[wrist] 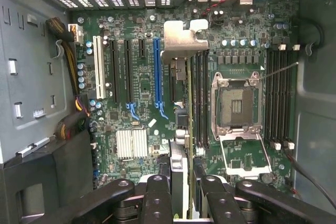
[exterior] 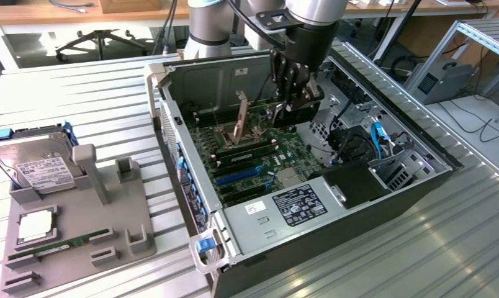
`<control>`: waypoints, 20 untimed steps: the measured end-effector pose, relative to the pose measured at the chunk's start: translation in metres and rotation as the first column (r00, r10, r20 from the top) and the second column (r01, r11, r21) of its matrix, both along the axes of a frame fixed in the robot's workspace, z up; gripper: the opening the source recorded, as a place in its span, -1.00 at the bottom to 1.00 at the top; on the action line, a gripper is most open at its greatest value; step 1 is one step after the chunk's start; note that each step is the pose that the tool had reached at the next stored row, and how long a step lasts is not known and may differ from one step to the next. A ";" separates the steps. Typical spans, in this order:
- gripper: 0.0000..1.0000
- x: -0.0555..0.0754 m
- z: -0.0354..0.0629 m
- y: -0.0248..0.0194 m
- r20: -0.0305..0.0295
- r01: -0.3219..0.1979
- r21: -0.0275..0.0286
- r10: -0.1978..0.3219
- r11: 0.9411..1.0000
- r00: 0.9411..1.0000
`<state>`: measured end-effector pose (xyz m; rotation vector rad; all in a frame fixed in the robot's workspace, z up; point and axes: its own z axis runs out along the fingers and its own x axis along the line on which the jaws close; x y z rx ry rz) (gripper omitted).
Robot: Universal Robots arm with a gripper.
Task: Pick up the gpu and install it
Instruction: 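Insert the gpu into the slot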
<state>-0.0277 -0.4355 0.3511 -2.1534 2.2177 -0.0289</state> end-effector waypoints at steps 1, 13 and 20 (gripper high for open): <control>-0.47 0.000 -0.0002 0.0000 0.000 0.000 0.000 0.000 1.000 1.000; -0.47 -0.003 -0.0026 -0.0013 0.000 0.000 0.000 0.000 1.000 1.000; -0.47 -0.005 -0.0038 -0.0022 0.000 0.000 0.000 0.000 1.000 1.000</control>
